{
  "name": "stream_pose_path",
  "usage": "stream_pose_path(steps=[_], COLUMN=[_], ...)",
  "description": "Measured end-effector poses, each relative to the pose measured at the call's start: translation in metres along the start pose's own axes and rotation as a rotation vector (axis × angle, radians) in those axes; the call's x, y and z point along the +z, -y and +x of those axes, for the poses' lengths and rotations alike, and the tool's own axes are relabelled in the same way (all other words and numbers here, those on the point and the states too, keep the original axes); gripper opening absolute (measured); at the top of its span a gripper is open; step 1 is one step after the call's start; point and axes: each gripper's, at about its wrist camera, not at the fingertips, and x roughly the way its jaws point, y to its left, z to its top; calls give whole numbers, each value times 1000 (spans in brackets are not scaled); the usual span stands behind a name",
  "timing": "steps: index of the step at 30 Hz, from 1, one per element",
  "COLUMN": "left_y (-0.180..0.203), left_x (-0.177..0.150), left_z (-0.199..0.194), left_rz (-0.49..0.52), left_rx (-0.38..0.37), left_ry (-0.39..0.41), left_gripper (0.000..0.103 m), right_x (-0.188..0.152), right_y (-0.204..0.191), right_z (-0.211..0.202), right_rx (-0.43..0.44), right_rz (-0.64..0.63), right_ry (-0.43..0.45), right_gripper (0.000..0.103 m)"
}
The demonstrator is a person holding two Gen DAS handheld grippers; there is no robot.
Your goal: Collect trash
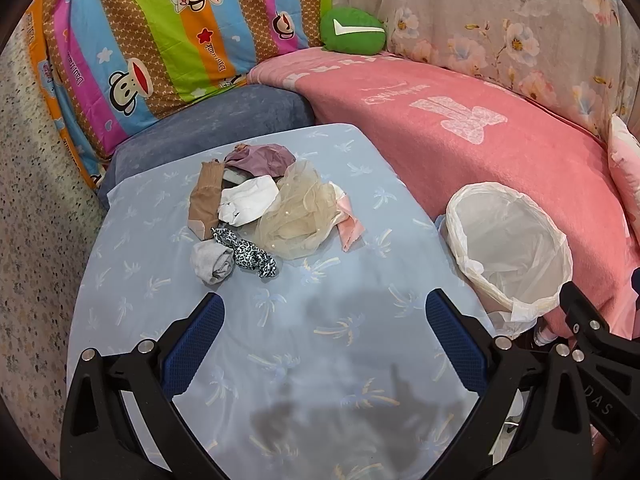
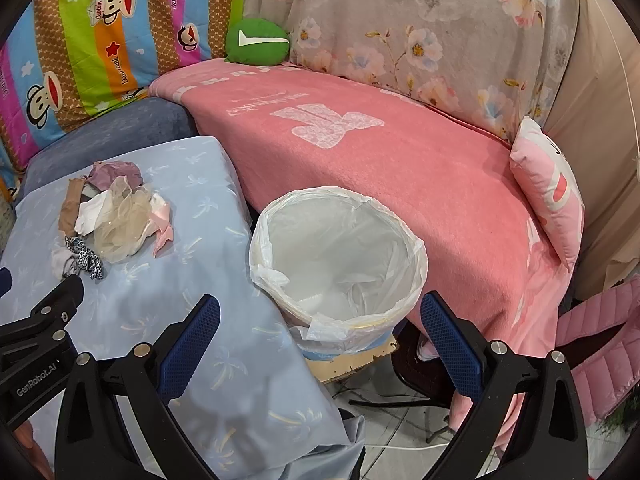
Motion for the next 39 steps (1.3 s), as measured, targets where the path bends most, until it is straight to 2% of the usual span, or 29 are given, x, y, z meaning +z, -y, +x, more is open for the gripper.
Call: stream_pose_path(steps=[39], left_y=[-8], left_x=[-1], left_z=[6], left_rz=[7], left_rx=[-8], left_ry=[19], left_gripper=[96], right_x=[6], right_y=[0], right_z=[0], right_rx=[-9], right_rz=[15], right_ry=[8], right_gripper=[97])
